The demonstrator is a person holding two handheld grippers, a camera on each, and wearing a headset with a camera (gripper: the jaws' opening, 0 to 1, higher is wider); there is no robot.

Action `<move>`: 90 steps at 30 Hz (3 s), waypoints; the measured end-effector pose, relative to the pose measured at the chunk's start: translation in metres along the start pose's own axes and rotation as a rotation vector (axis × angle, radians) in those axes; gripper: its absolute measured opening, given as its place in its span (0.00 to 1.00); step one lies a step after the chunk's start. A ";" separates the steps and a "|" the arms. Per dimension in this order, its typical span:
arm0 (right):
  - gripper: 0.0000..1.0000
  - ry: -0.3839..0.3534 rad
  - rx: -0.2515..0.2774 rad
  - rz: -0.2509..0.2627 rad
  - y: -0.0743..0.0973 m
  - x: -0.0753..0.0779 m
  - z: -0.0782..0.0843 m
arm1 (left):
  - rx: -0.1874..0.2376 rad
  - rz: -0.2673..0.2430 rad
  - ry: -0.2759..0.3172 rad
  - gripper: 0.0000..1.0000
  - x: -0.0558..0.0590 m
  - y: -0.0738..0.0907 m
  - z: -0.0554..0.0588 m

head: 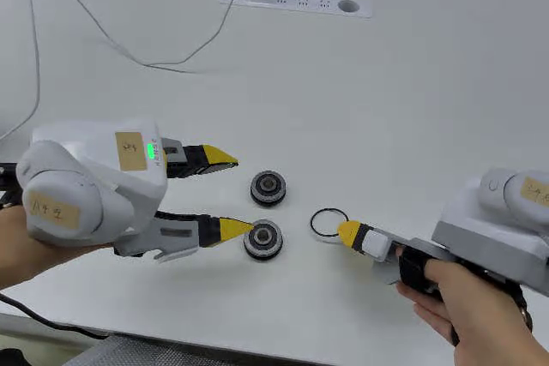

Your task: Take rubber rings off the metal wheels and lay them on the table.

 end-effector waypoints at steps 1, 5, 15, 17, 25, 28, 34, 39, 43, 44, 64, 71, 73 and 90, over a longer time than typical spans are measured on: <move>0.09 0.000 -0.001 -0.001 0.000 0.000 0.000 | 0.000 -0.001 -0.002 0.42 0.000 0.000 0.000; 0.10 0.017 -0.003 0.005 0.001 0.003 0.001 | -0.003 0.001 -0.007 0.42 0.000 0.000 -0.001; 0.12 -0.011 0.035 -0.032 0.002 -0.004 -0.004 | -0.019 0.012 -0.016 0.42 0.002 -0.003 0.003; 0.13 -0.011 0.052 -0.050 0.002 -0.008 -0.007 | -0.025 0.018 -0.017 0.41 0.003 -0.004 0.005; 0.19 -0.009 0.096 -0.133 0.000 -0.024 -0.013 | -0.053 0.061 -0.017 0.38 0.012 -0.018 0.014; 0.19 -0.013 0.094 -0.153 -0.001 -0.029 -0.012 | -0.067 0.081 -0.023 0.36 0.014 -0.024 0.020; 0.20 0.003 0.079 -0.200 -0.003 -0.045 -0.003 | -0.076 0.103 -0.010 0.33 0.018 -0.032 0.025; 0.23 0.010 0.063 -0.240 -0.005 -0.055 0.004 | -0.086 0.121 -0.011 0.29 0.021 -0.037 0.028; 0.24 0.007 0.056 -0.252 -0.006 -0.057 0.007 | -0.088 0.130 0.003 0.26 0.023 -0.039 0.030; 0.24 0.006 0.055 -0.253 -0.007 -0.057 0.007 | -0.090 0.132 0.003 0.25 0.023 -0.039 0.030; 0.24 -0.017 0.053 -0.252 -0.008 -0.056 0.009 | -0.096 0.168 0.046 0.17 0.030 -0.040 0.035; 0.24 -0.029 0.056 -0.251 -0.008 -0.055 0.008 | -0.098 0.172 0.060 0.17 0.030 -0.040 0.036; 0.24 -0.031 0.056 -0.251 -0.008 -0.054 0.008 | -0.095 0.173 0.063 0.17 0.030 -0.040 0.035; 0.24 -0.050 0.052 -0.253 -0.010 -0.054 0.011 | -0.085 0.191 0.016 0.14 0.032 -0.040 0.033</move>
Point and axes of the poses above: the centre of the closed fingertips' face, and the gripper's own axes: y roughly backward along the fingers, x roughly to its right, z roughly out of its underside, the point moved 1 cm from there along y, roughly backward along the fingers, and after that the axes turned 8 degrees about y, right-handed, at the moved point
